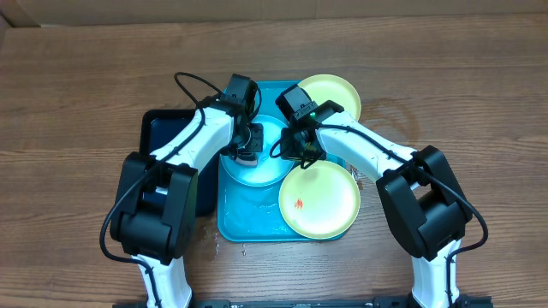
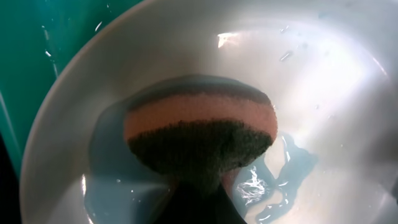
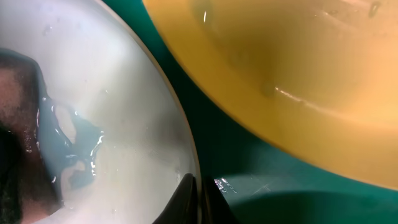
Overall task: Clean dirty plates on tray and stack at the side
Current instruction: 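Scrub the light-blue plate surface with the sponge in the left gripper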
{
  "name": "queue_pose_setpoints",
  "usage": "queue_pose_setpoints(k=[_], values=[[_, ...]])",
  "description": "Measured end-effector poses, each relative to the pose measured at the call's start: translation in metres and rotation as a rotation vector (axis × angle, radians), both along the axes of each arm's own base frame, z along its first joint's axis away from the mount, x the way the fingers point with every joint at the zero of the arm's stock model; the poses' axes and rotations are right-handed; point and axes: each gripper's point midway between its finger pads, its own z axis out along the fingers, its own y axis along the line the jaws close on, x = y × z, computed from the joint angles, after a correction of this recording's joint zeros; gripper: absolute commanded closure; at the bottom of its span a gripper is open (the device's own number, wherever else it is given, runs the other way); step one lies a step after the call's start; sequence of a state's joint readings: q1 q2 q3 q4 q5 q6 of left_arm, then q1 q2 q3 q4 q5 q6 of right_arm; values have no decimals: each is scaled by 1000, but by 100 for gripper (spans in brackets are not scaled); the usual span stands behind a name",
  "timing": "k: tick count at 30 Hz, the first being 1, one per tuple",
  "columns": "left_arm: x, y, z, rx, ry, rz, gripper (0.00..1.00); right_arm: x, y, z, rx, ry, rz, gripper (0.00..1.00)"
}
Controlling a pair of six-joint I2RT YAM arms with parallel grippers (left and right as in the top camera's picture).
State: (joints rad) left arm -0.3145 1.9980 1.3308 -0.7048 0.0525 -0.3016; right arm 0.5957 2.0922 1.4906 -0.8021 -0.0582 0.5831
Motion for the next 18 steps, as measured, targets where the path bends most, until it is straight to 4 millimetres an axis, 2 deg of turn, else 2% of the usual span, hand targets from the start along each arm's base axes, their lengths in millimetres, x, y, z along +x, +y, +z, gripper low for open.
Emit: queue_pose_setpoints(k=[6,9,13,15,18], values=[[-2,-11,-1,-117,-1,-14,96,0,-1,0,-5,-2,-2,96],[-5,-30,3,-241,21,-46,96,0,-1,0,-6,-1,-1,96],[-20,-51,9,-337,104,-78,96,1,0,0,-2,-4,0,96],[-24,-53,17,-329,150,-77,96,1,0,0,0,-4,0,96],[-15,-48,41,-274,150,-68,96,1,0,0,0,-4,1,96]])
